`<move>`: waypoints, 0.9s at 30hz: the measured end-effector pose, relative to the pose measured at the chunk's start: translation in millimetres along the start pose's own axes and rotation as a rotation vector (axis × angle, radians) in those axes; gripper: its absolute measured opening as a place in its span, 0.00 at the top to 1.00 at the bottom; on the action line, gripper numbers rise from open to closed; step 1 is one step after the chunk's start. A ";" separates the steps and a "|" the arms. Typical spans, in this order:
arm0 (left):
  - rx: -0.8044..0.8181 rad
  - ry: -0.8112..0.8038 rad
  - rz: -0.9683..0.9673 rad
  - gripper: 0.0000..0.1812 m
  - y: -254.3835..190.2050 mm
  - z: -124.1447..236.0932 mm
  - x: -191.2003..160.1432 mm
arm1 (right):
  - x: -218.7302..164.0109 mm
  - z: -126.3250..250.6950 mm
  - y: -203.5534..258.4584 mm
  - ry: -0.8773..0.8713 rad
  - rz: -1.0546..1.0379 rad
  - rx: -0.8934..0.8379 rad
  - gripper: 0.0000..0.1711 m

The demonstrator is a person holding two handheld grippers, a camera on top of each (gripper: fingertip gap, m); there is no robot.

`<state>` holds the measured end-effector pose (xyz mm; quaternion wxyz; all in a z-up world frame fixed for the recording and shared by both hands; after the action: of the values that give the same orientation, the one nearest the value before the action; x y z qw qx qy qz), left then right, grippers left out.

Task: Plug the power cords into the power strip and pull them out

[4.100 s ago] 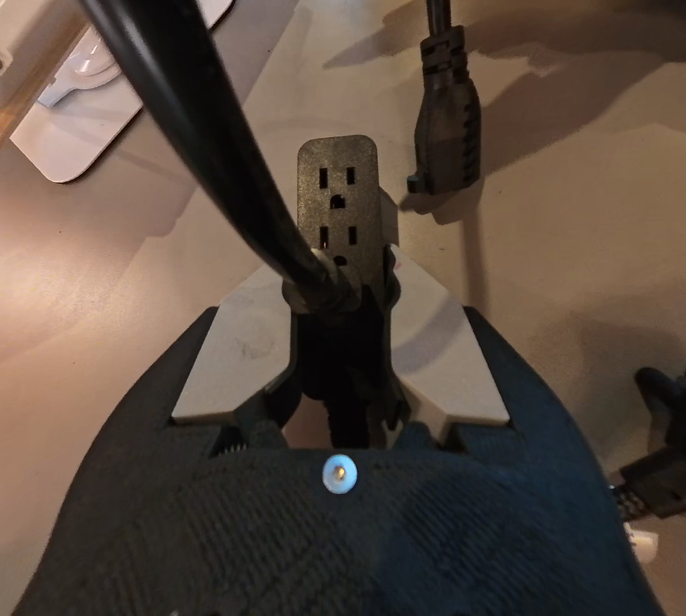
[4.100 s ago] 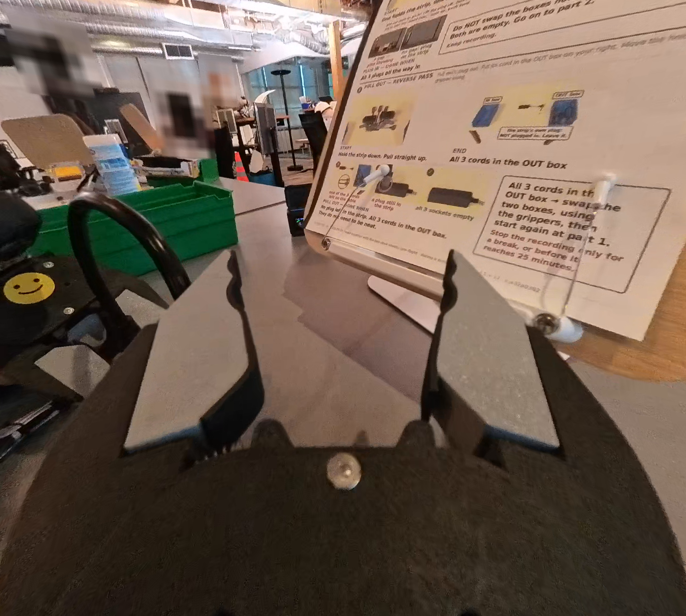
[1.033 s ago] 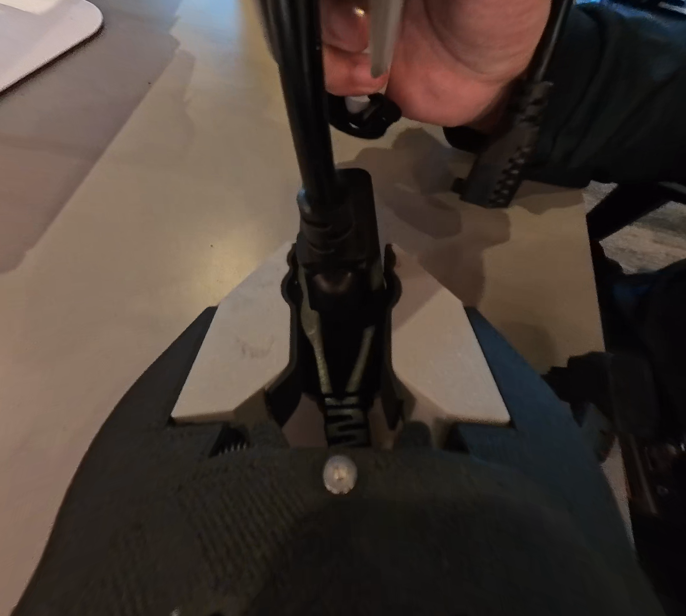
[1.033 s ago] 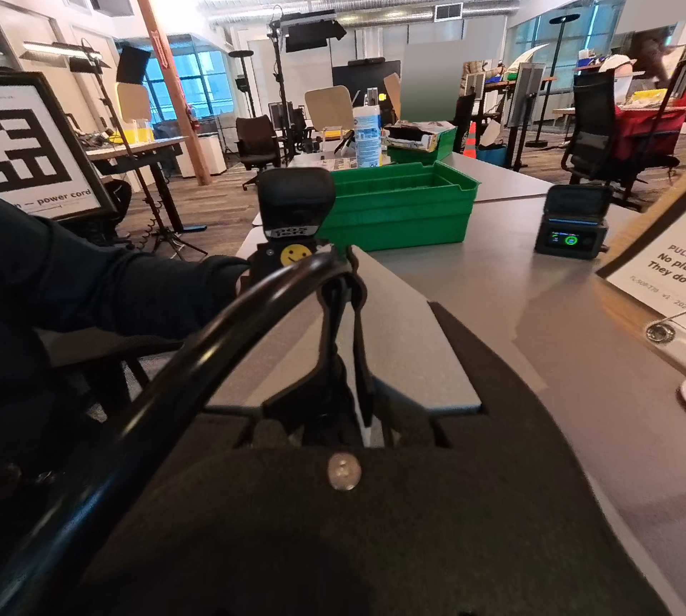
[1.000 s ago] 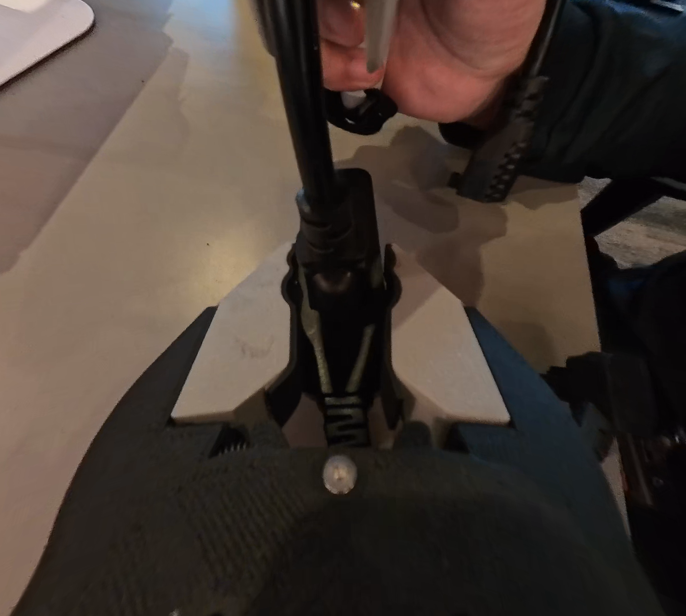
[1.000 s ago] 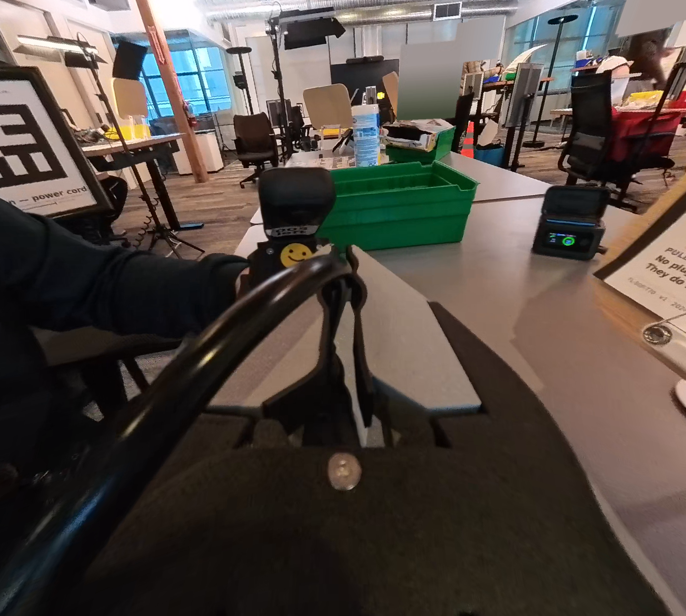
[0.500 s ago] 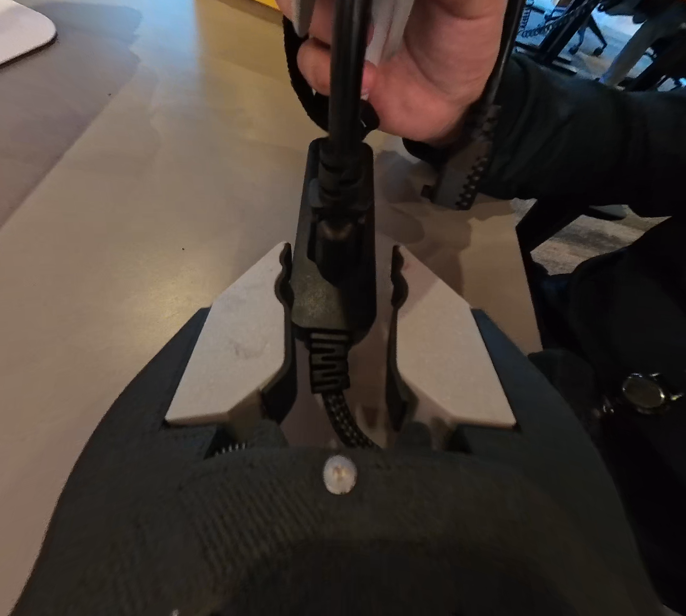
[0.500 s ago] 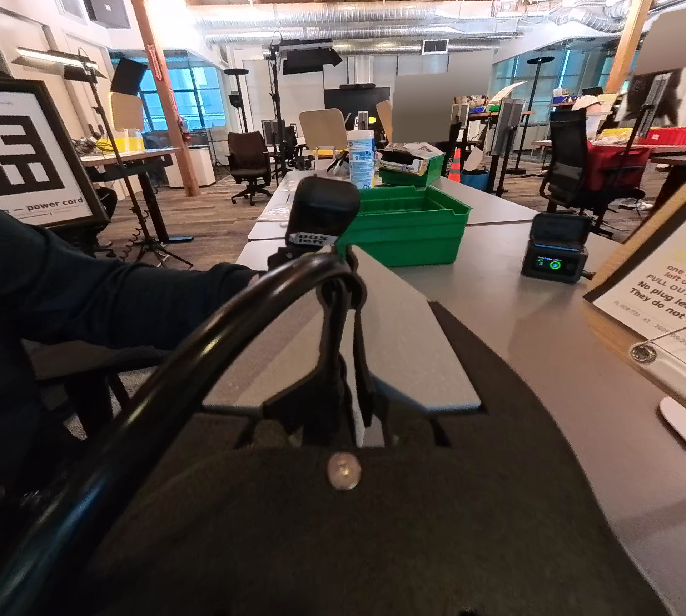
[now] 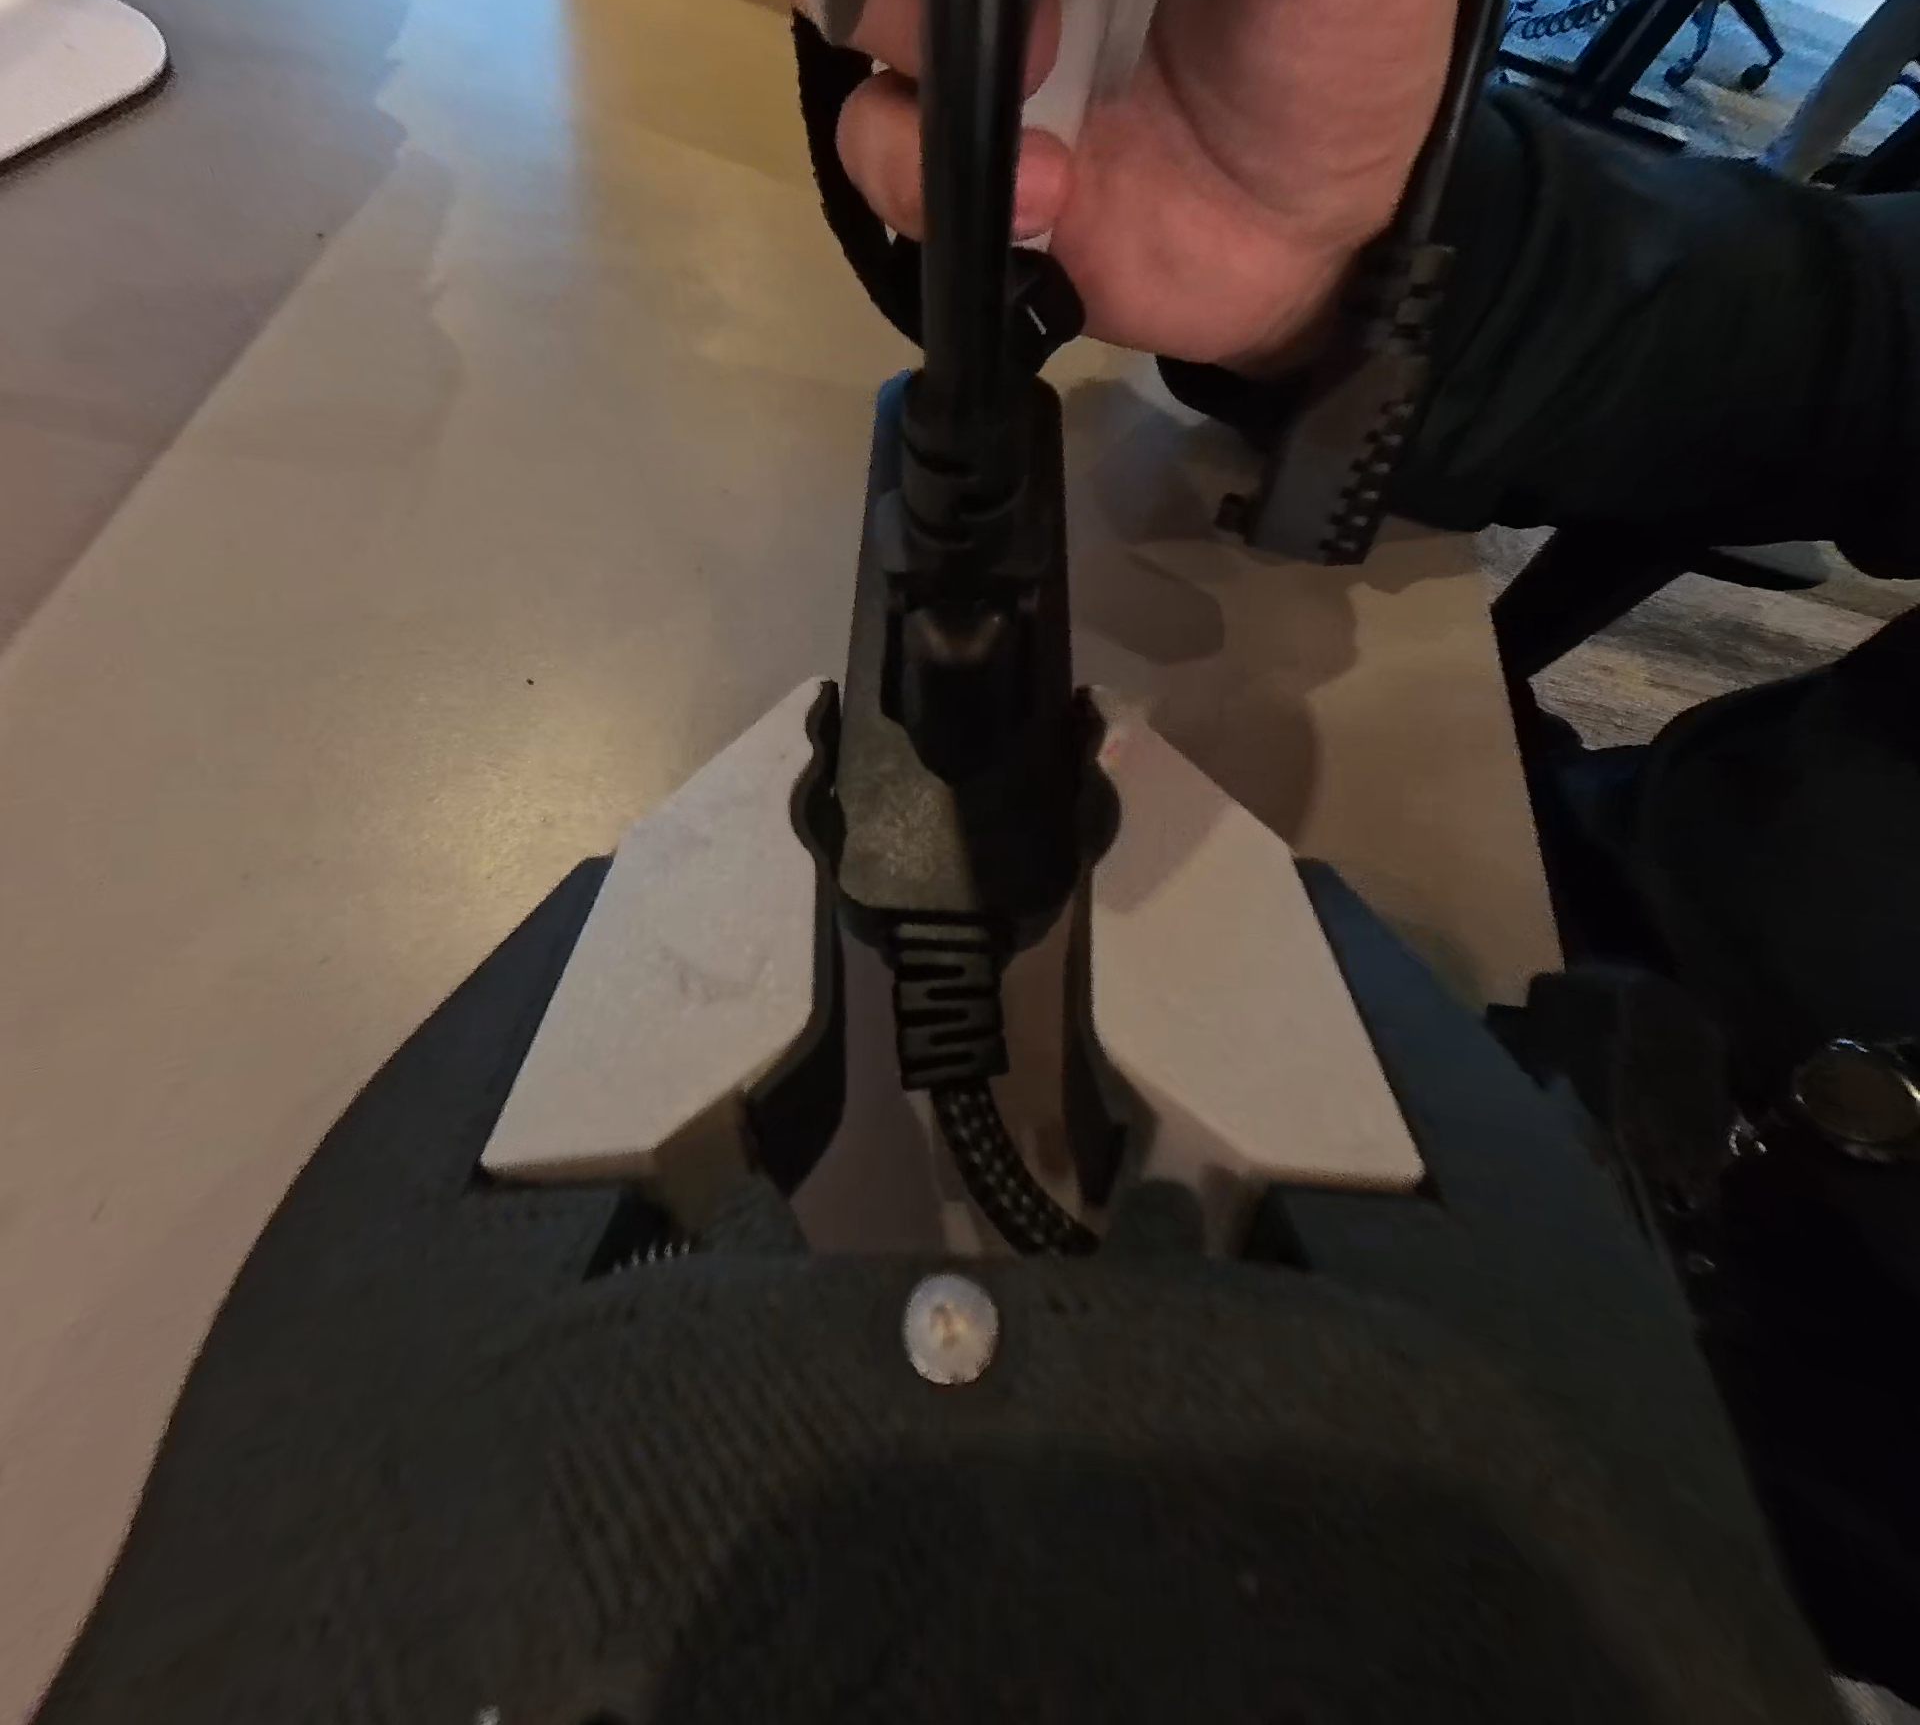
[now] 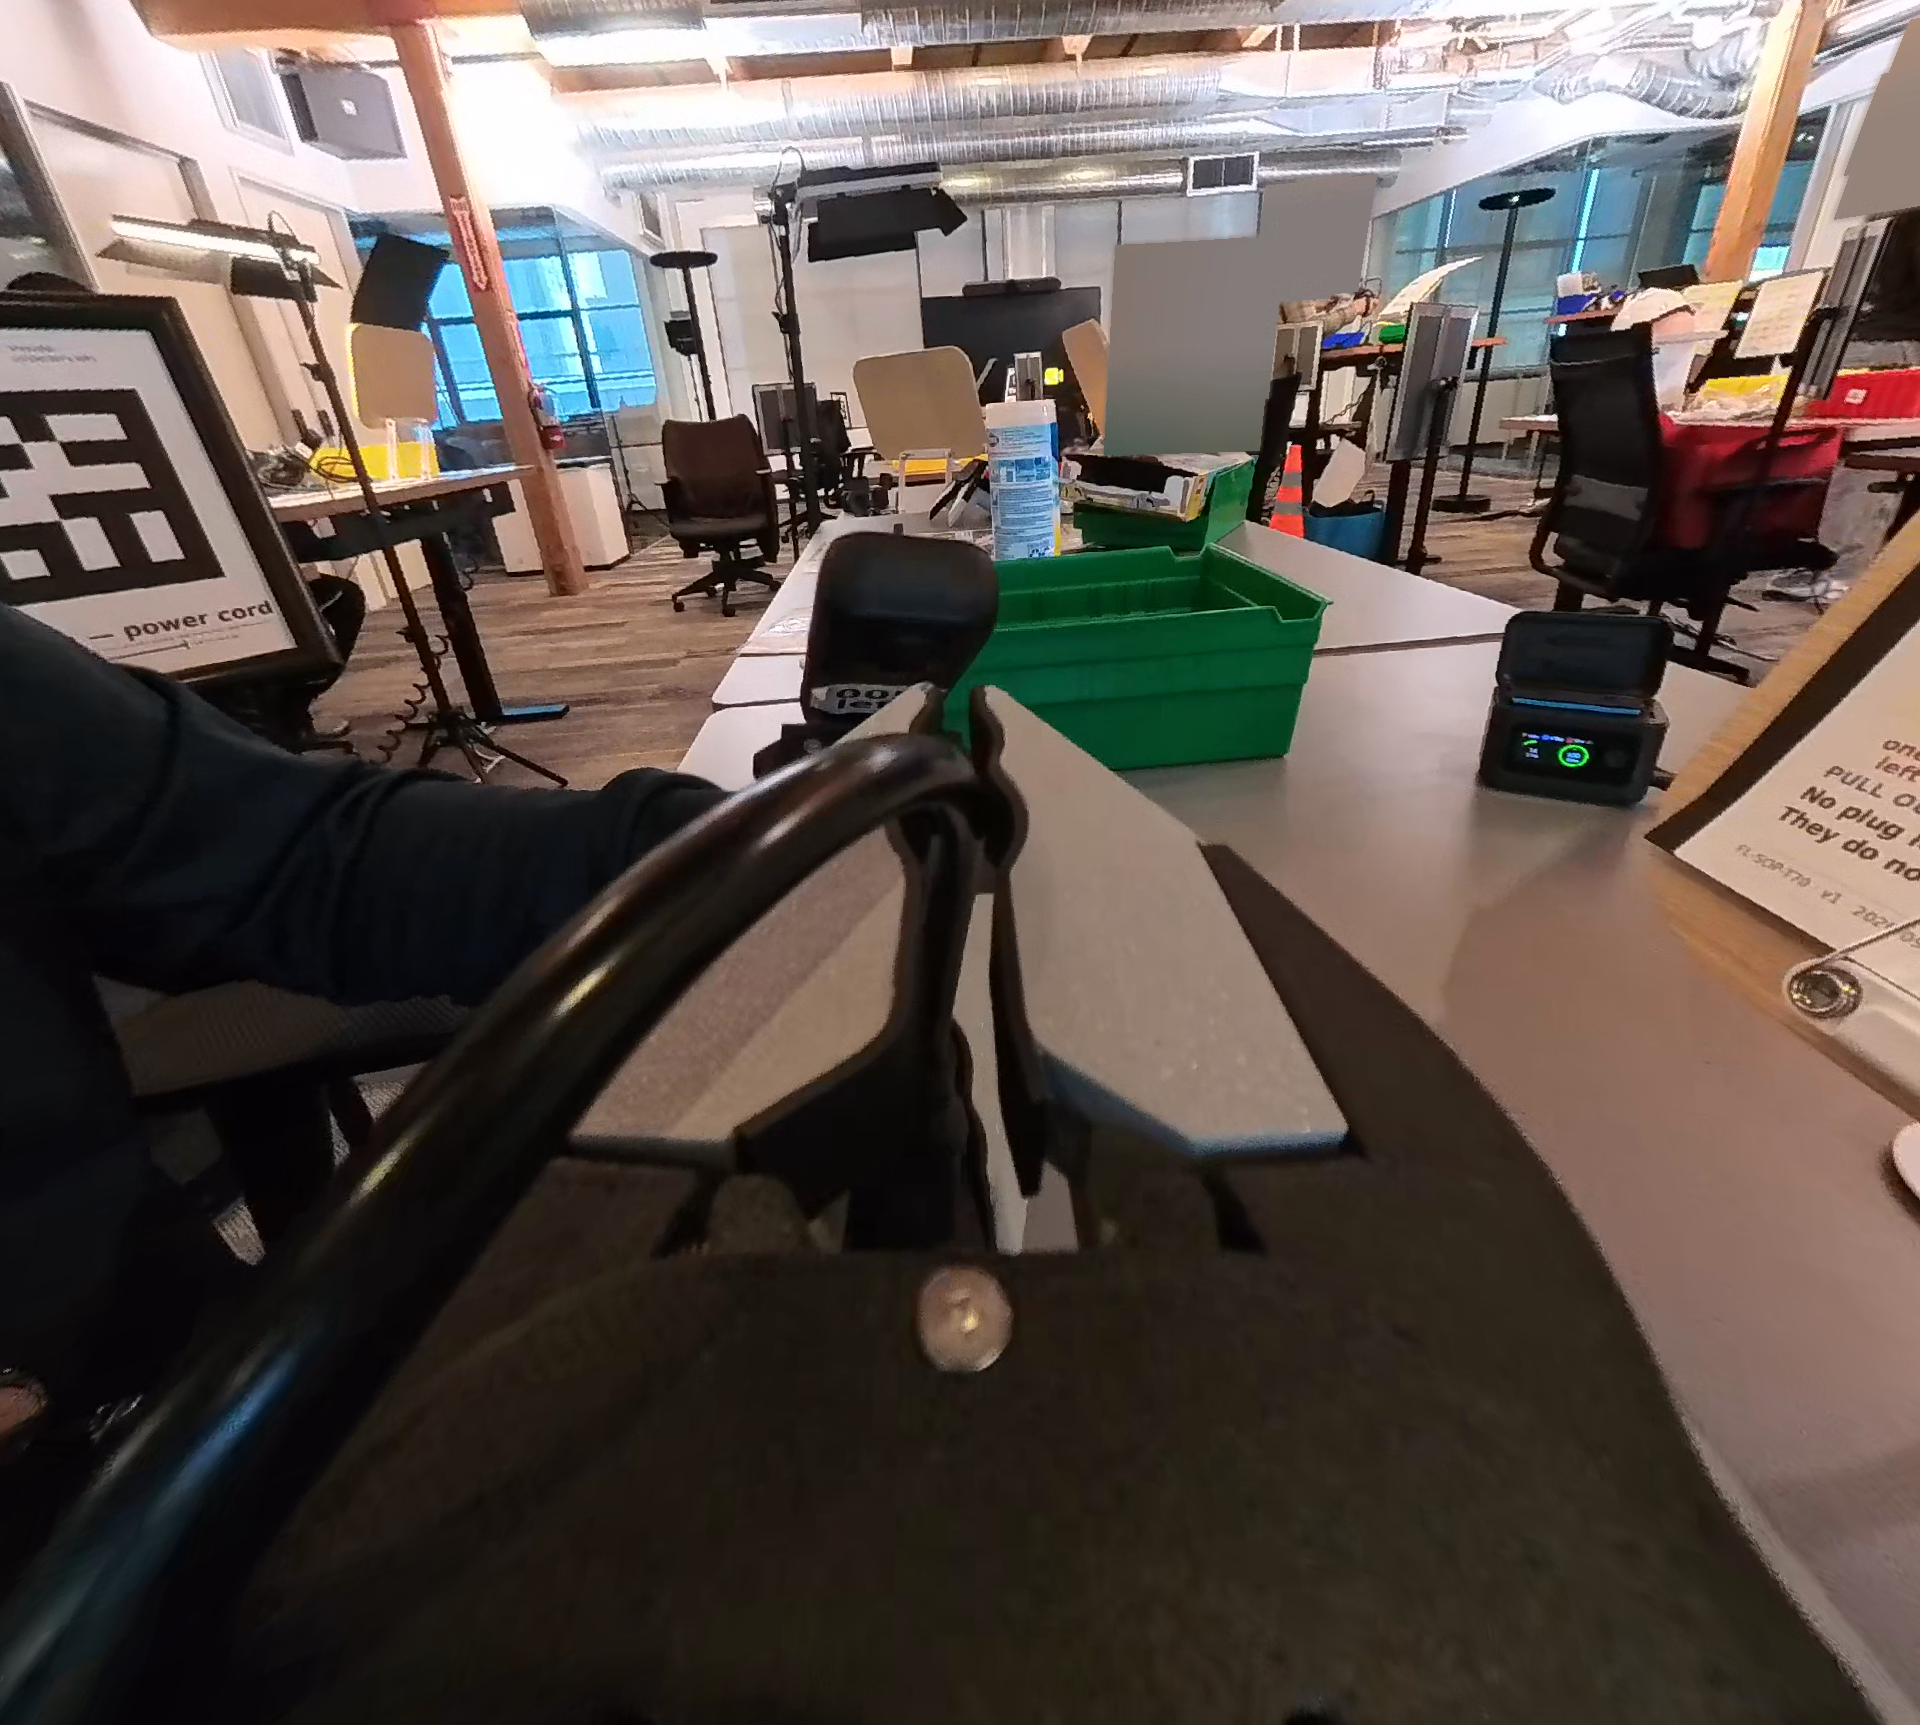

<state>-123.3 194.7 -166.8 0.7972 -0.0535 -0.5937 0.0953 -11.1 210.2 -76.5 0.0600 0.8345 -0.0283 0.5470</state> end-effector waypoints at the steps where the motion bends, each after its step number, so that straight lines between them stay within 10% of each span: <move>1: 0.004 0.005 0.005 0.77 0.6 -0.8 -0.3 | -0.2 0.1 -0.4 -0.003 -0.001 -0.002 1.00; 27: 0.149 0.056 -0.058 0.77 1.8 -13.9 -1.2 | 2.1 1.6 -2.9 -0.003 -0.047 0.010 1.00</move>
<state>-110.5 196.6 -172.3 0.8178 0.0207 -0.5635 0.1146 -8.4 212.8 -75.3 0.0686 0.8362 -0.0058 0.5441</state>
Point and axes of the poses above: each gripper's, where its closed fingertips meet, z back along the fingers, x out of its top, y = z × x across the jaws, the point moved 8 cm from there along z, back along the fingers, and after that the axes turned 14 degrees about -y, right-handed, at the moved point
